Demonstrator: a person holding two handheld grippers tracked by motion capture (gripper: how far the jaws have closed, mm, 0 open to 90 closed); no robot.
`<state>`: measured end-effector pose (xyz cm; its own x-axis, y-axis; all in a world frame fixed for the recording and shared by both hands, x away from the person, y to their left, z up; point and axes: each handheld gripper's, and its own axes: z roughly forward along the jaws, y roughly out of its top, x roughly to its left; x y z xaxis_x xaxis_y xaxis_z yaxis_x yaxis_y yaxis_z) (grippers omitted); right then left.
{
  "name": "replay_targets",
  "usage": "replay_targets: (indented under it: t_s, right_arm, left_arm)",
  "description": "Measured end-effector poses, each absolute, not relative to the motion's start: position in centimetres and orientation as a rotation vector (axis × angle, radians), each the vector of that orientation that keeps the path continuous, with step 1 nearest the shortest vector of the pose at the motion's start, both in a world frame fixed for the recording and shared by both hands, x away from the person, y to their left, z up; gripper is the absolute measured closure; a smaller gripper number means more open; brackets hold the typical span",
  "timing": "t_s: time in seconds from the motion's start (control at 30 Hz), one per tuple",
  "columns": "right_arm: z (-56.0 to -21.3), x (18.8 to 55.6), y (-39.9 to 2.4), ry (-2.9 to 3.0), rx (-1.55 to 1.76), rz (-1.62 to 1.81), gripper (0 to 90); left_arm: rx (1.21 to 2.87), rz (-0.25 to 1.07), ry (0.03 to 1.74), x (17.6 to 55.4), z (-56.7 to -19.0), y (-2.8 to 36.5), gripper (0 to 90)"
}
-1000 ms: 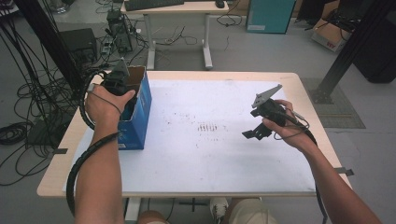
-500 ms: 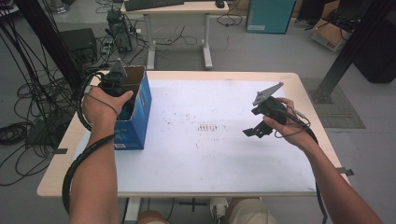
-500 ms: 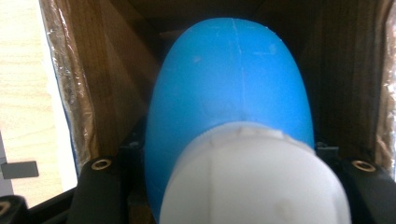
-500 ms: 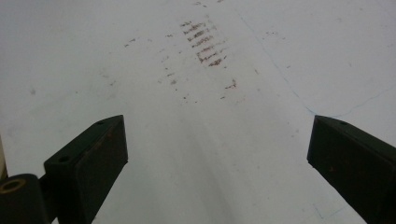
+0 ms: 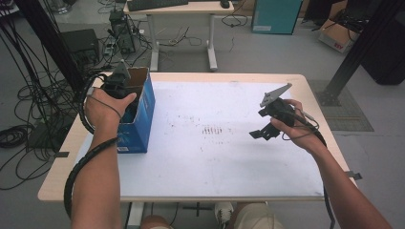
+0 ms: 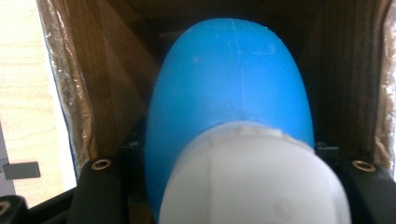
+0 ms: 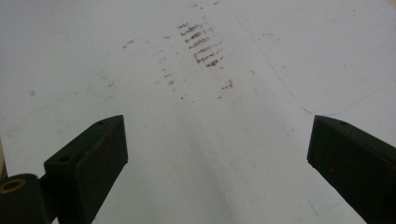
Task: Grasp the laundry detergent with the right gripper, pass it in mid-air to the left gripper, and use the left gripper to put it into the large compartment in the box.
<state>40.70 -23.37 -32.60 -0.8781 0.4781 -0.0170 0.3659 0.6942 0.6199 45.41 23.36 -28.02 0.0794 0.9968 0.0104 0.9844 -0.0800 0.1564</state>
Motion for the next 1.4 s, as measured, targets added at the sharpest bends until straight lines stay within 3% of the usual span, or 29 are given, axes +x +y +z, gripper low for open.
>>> replay_targets:
  t_s: [1.4]
  right_arm:
    - [-32.50,40.67,-23.78,2.725,0.673,0.936,5.1]
  left_arm:
    - [2.235,0.173,2.058,45.47,-27.98,23.41,37.6]
